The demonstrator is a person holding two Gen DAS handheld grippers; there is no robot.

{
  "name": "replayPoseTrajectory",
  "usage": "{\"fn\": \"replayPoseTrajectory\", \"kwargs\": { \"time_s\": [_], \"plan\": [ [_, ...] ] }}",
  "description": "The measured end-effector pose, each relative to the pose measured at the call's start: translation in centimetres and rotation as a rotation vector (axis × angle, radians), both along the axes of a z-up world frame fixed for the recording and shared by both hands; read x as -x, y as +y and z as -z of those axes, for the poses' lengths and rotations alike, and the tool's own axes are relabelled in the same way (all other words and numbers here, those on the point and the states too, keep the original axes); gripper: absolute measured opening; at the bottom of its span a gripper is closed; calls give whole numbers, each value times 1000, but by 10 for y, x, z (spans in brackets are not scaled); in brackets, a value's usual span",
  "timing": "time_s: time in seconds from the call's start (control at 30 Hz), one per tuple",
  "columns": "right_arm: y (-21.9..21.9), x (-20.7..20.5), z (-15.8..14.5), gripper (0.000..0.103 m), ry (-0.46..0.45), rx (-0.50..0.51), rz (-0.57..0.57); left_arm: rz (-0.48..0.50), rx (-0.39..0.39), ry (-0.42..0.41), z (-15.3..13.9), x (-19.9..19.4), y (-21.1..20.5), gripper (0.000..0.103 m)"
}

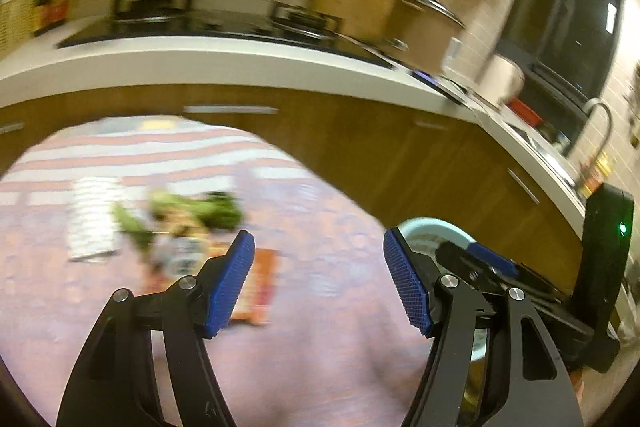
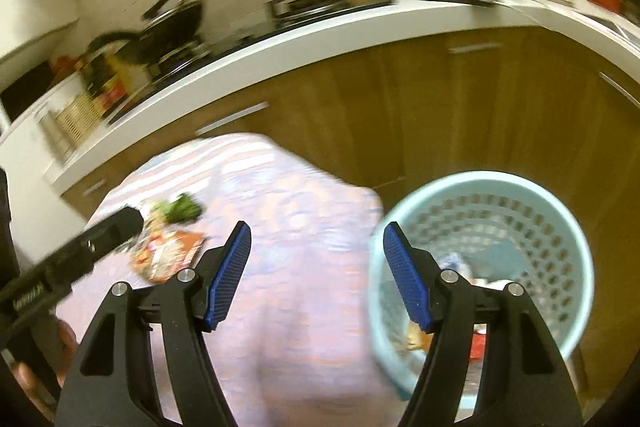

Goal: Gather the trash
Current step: 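Move both open tools back over the table, then grasp the panda snack bag with the right tool while the left tool grasps the green bok choy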

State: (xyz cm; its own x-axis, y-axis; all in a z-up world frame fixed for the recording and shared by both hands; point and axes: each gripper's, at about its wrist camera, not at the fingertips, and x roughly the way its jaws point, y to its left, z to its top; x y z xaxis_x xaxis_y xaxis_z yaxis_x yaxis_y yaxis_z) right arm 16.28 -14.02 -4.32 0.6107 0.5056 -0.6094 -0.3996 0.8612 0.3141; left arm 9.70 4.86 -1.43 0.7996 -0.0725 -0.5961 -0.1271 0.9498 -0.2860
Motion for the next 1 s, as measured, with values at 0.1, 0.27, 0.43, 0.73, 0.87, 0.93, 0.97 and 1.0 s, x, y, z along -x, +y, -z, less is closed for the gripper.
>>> {"fn": "replayPoseTrajectory", "kwargs": {
  "time_s": [0.1, 0.27, 0.43, 0.73, 0.87, 0.93, 0.97, 1.0],
  "plan": [
    [30, 6, -2, 64, -4, 4, -80, -78, 1, 2, -3, 15, 34, 65],
    [84, 8, 3, 64, 31, 1, -214, -190, 33, 14, 0, 36, 83, 65],
    [123, -5, 19, 61, 131, -24, -320, -282, 57, 28, 7, 52, 122, 65],
    [143, -12, 43, 61, 248, -28, -334, -342, 76, 58, 25, 64, 158, 65],
    [154, 11, 41, 61, 245, -23, -405, -350, 90, 73, 32, 63, 164, 65],
    [162, 28, 37, 61, 221, 21, -458, -348, 91, 79, 34, 63, 164, 65],
    [163, 33, 34, 61, 200, 41, -464, -347, 90, 81, 35, 63, 165, 65],
    [164, 38, 30, 61, 171, 64, -461, -346, 89, 81, 36, 63, 165, 65]
  ]
}}
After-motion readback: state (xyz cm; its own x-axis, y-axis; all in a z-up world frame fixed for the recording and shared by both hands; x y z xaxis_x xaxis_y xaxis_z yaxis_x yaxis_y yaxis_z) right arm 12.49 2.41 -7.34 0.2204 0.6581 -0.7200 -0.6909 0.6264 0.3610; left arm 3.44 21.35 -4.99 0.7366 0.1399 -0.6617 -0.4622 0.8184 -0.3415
